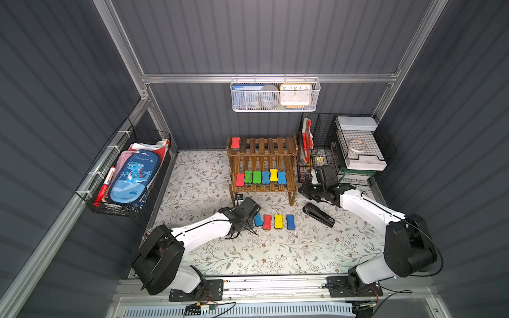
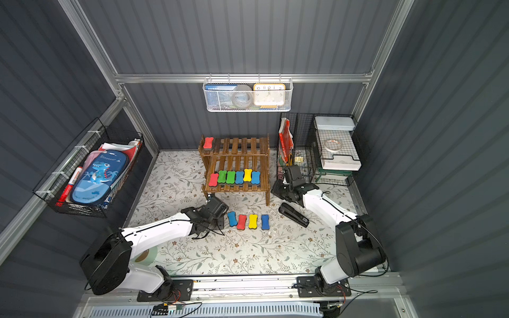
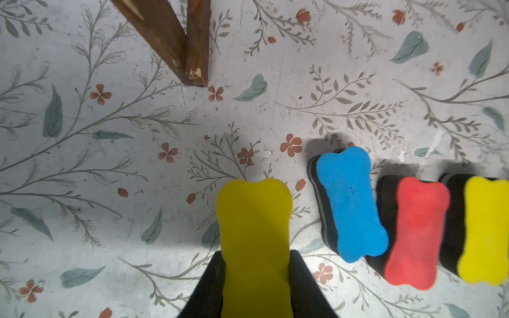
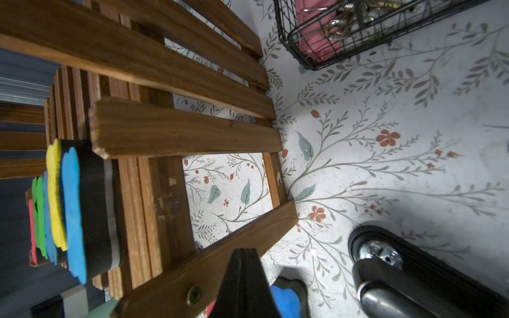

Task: Remove the whiteboard erasers from the shelf
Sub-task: Place the whiteboard eraser at the center of the board.

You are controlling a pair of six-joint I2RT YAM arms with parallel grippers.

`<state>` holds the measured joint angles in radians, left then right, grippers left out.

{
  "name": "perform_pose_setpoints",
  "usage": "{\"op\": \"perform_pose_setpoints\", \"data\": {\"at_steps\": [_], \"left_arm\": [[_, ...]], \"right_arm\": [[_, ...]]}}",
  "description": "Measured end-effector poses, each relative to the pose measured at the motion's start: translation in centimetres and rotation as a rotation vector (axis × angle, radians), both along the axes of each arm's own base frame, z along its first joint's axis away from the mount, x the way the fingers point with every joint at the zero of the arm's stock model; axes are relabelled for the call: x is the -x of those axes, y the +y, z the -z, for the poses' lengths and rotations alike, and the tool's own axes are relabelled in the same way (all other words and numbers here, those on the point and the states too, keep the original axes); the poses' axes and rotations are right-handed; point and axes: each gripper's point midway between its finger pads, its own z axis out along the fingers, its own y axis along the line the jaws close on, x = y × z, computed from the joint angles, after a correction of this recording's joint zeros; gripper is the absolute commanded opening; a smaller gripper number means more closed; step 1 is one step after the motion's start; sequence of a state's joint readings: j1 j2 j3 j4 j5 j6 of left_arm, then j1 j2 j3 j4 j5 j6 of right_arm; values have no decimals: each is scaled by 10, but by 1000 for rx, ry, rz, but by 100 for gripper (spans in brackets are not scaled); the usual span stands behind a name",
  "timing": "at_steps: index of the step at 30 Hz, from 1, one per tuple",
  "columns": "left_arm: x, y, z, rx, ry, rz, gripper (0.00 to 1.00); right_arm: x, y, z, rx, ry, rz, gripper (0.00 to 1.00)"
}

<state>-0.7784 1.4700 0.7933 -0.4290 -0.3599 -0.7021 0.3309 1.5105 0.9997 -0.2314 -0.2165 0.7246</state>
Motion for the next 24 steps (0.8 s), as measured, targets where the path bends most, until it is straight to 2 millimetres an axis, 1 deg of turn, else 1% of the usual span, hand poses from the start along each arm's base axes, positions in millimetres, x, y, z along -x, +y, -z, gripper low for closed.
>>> {"op": "perform_pose_setpoints", "data": {"at_steps": [4,9,11,13,15,17,19,21,24], "left_arm": [[0,0,19,-31,25,9,24],[-14,-13,22,-11,-20,42,25],[-18,-17,23,-12,-30,51,29],[-23,-21,23,-9,-39,61,38],[-24,-23,24,-10,-44,70,43],[-23,-23,25,-9,-35,75,47],[-17,-20,27,-13,-14,80,51],[-11,-15,24,-16,-3,80,55],[-5,-10,8,-4,-10,76,59]], "right_arm": [[0,0,0,0,0,0,4],[0,0,0,0,1,1,4],[0,0,0,0,0,0,4],[0,0,-1,-1,-2,0,4],[0,0,-2,-2,-5,0,4],[0,0,-5,-4,-12,1,4],[1,0,-9,-8,-21,0,5],[1,0,-12,-10,-28,1,6],[1,0,-12,-11,-28,1,11]]}}
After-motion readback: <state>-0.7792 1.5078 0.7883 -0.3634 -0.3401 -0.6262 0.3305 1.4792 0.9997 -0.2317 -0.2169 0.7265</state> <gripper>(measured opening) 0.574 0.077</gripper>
